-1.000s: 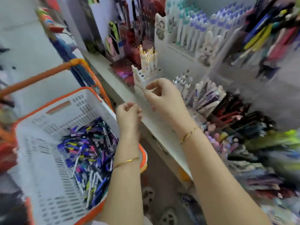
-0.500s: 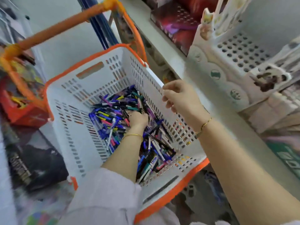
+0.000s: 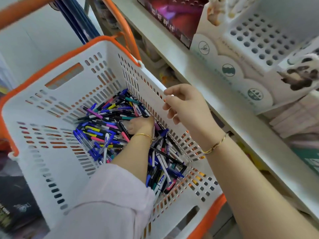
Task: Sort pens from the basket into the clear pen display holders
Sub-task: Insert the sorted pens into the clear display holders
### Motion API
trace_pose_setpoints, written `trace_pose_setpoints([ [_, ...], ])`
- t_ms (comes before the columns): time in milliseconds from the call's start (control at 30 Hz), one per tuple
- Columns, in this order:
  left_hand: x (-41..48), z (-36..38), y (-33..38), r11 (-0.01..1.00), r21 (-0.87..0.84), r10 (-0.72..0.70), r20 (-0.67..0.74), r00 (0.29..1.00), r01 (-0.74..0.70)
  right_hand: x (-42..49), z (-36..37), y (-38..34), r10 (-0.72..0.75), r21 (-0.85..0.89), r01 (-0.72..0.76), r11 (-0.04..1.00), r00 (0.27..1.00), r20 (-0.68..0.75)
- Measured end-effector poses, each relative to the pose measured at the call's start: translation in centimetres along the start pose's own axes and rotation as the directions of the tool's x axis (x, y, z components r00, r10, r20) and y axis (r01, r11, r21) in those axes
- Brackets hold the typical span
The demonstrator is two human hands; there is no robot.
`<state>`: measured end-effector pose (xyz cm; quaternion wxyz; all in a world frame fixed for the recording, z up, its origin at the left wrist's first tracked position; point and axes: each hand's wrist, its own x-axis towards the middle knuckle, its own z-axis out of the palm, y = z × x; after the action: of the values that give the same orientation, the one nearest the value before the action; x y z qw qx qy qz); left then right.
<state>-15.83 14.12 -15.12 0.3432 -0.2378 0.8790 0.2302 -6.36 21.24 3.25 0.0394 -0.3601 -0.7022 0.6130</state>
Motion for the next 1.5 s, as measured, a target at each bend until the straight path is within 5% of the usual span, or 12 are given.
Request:
trace_pose_setpoints([
  [567, -1.9, -0.1, -1.2, 0.968, -0.223, 0.163, 0.202, 0.966, -0.116, 0.0, -0.9, -0.2, 0.043, 0.010, -0.042, 0.999, 0.998, -0.048],
  [967, -3.1, -5.9, -3.2, 0.813, -0.423, 0.381, -0.132, 0.915, -0.400, -0.8, 0.4, -1.3, 0.000, -0.027, 0.000, 1.000, 1.000, -0.004],
  [1267, -4.7, -12.1, -2.9, 0.722, -0.436, 0.506, -0.198, 0.840, -0.538, -1.7, 2.0, -1.9, 0.007, -0.028, -0.006, 1.000, 0.999, 0.039],
  [1367, -5.7, -14.5, -2.4, 0.671, -0.533, 0.516, -0.163, 0.841, -0.515, -1.9, 2.6, -2.4, 0.005, -0.002, -0.005, 1.000, 0.999, 0.050],
  [1500, -7.5, -16.9, -2.2, 0.607, -0.738, 0.478, 0.042, 0.878, -0.295, -2.5, 2.9, -3.3, -0.014, 0.014, 0.014, 1.000, 0.997, 0.069],
])
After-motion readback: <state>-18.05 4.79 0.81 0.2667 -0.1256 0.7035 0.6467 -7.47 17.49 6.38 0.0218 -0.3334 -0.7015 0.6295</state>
